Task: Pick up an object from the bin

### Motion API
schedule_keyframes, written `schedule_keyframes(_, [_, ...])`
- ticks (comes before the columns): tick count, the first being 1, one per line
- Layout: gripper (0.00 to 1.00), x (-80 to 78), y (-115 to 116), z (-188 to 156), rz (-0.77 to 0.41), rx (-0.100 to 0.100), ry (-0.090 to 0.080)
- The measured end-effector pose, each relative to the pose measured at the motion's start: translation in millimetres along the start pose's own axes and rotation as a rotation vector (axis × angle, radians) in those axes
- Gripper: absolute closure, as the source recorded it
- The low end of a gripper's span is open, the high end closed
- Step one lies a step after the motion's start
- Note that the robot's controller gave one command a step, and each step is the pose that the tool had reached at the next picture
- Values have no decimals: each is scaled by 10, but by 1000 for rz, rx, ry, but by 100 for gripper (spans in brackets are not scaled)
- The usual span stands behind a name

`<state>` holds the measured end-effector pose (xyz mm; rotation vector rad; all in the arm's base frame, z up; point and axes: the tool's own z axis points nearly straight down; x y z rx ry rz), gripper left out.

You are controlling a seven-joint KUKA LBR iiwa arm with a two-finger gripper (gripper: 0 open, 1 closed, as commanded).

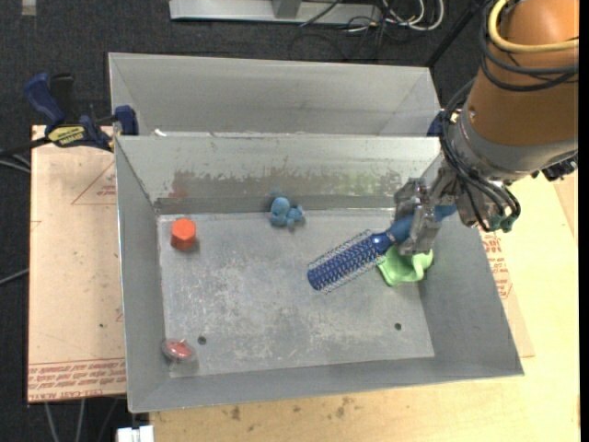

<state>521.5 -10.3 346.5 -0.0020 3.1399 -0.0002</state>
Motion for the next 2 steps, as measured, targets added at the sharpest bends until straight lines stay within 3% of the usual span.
schedule_keyframes(2, [100,0,0,0,0,0,0])
